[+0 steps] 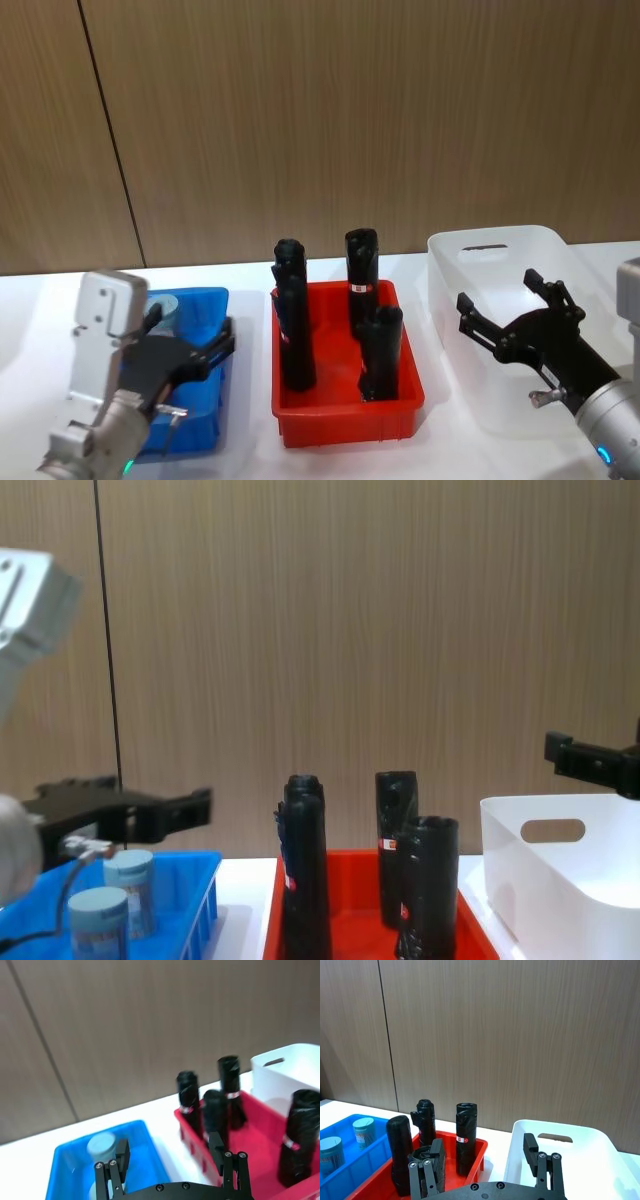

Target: Pick the cotton swabs from the blue box and place them into the white box.

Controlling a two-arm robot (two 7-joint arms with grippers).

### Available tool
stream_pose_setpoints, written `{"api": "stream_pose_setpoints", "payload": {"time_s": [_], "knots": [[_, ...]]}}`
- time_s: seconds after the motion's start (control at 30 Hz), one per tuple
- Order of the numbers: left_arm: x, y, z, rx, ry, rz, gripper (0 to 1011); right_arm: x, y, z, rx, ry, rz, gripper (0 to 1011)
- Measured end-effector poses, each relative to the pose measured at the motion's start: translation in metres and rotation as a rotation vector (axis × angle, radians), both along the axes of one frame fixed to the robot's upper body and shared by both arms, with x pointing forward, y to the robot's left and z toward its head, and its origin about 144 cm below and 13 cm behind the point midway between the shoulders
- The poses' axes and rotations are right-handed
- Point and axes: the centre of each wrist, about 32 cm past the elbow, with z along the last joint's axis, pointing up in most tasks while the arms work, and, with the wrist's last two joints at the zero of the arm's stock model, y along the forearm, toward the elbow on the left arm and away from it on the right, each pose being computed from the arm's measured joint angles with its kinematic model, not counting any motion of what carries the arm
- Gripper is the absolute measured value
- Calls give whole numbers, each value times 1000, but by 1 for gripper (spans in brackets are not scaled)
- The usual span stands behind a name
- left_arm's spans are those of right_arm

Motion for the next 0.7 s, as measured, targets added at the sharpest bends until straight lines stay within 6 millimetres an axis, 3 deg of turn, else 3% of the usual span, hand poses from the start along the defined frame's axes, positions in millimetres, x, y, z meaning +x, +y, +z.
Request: {"api": "stream_pose_setpoints", "payload": {"time_s": [0.7], "knots": [[5, 38, 4, -14, 208, 131, 1004, 0, 0, 0, 0, 0, 0, 1002]]}}
